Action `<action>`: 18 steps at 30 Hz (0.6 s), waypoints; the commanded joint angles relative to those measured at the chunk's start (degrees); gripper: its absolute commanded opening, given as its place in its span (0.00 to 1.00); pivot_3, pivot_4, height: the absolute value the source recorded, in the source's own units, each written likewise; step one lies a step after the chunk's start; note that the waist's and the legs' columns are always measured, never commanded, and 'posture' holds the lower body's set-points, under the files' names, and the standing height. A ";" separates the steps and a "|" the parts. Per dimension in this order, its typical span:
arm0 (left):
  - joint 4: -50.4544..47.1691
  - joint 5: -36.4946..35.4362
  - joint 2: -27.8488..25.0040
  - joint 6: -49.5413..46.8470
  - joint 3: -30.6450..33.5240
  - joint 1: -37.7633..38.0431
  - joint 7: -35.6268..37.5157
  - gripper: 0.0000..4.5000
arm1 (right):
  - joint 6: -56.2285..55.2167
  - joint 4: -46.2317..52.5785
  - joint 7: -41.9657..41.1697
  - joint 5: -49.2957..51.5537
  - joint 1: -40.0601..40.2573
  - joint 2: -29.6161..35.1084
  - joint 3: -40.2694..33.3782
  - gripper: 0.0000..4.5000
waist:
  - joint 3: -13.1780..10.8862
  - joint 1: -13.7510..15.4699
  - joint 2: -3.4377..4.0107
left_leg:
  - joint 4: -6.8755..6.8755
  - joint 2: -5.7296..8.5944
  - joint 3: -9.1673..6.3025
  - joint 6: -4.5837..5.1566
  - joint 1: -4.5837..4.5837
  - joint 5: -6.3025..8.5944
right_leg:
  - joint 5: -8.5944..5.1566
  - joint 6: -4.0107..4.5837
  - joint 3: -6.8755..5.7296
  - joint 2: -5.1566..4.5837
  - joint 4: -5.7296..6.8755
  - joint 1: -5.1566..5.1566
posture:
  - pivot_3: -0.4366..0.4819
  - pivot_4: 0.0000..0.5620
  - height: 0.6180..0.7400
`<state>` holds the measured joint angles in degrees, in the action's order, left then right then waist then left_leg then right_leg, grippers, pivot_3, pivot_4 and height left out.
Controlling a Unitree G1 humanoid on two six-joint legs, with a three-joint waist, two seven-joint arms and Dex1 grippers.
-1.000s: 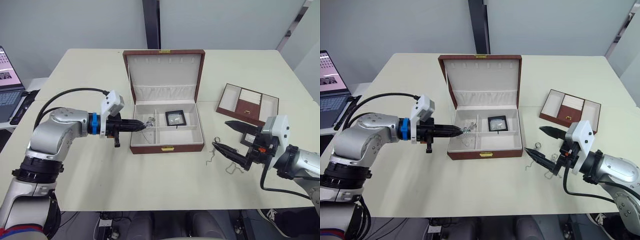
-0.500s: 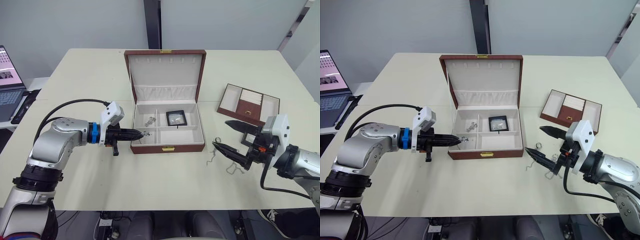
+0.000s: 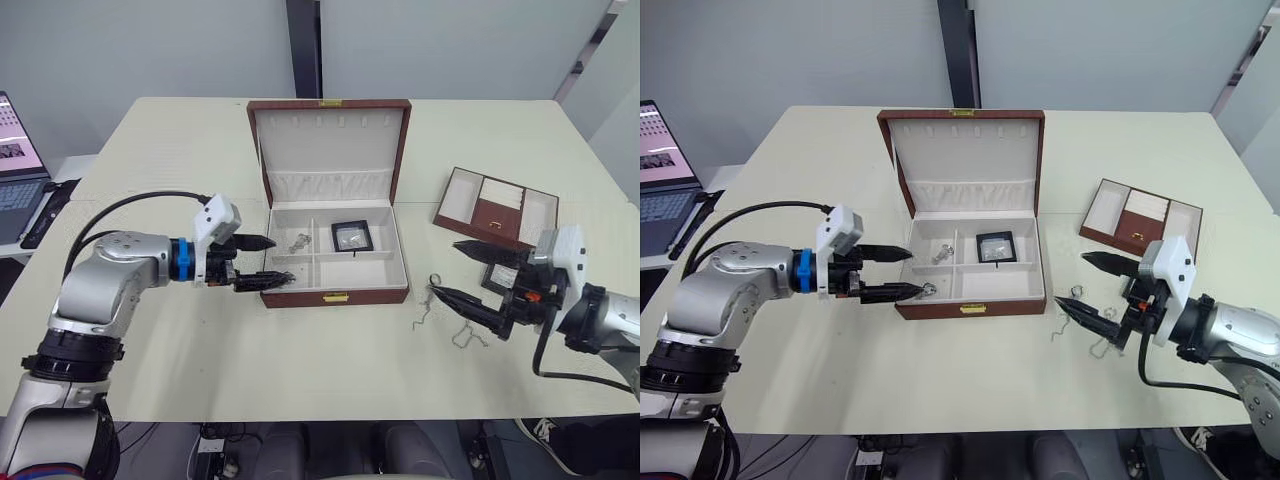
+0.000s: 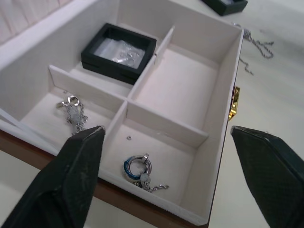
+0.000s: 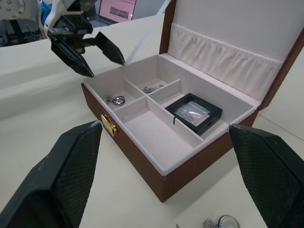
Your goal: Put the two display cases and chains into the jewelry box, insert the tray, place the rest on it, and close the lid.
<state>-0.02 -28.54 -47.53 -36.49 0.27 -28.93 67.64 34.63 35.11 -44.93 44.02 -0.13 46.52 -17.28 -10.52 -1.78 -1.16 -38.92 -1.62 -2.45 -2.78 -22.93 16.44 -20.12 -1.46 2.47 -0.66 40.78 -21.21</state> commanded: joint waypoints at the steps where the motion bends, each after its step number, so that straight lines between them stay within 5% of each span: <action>1: -2.83 -4.69 -1.24 -1.84 7.92 3.52 -0.72 0.99 | -1.19 -3.32 -2.97 0.80 0.36 1.39 -4.34 1.00 | 0.00 -0.10 0.00 | 0.00 -0.01 0.00 0.00 0.00 0.00 | 0.00 0.00 0.00 0.00 0.00 0.00 | 0.48 0.27 1.00; 18: -8.45 -2.11 -4.17 2.44 35.81 36.08 -11.02 0.99 | -13.88 -37.83 -17.38 -13.12 0.70 7.41 -6.62 1.00 | 0.00 -0.02 0.01 | 0.03 0.02 0.06 0.01 0.07 0.01 | 0.00 0.00 0.04 -0.41 -0.03 0.05 | 0.48 0.27 1.00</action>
<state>-7.27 -31.75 -51.48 -36.17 32.56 5.89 57.73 22.59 -1.36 -61.80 31.41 1.45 53.15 -22.38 -10.52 -1.80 -1.15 -38.89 -1.59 -2.37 -2.77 -22.86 16.45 -20.12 -1.46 2.51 -1.07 40.75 -21.17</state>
